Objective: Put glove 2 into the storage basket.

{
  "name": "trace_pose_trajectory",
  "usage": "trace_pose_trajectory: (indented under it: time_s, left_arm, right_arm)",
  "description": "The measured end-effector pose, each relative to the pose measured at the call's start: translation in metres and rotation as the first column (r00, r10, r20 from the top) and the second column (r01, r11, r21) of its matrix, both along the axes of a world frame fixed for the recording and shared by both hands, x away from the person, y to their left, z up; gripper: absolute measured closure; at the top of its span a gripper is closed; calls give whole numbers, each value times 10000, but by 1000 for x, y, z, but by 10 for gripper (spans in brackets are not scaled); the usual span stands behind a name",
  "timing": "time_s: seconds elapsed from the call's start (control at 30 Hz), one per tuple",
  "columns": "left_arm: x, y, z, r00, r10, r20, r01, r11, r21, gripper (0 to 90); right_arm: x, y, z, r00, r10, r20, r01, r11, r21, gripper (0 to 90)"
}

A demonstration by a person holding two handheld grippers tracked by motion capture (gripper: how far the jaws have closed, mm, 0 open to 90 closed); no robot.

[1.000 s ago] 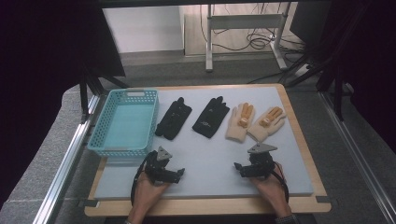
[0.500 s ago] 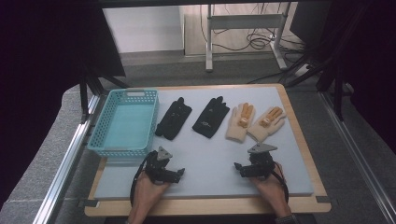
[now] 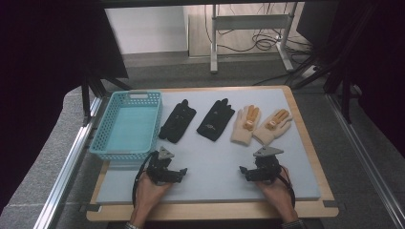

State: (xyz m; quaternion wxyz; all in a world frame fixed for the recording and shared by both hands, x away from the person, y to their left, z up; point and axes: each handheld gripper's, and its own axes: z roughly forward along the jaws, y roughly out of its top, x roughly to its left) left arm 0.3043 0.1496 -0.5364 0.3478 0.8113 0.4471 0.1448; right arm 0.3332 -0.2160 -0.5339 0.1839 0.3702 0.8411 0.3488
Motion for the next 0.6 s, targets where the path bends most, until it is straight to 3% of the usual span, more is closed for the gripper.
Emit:
trace_pose_trajectory:
  time_s: [0.23, 0.6]
  left_arm:
    - [12, -8, 10, 9996, 65, 258, -59, 9998, -212, 158]
    - [42, -23, 30, 9993, 190, 324, -177, 9991, -383, 250]
  right_arm:
    - [0, 0, 0, 10000, 15, 12, -15, 10000, 0, 142]
    - [0, 0, 0, 10000, 48, 13, -48, 10000, -11, 141]
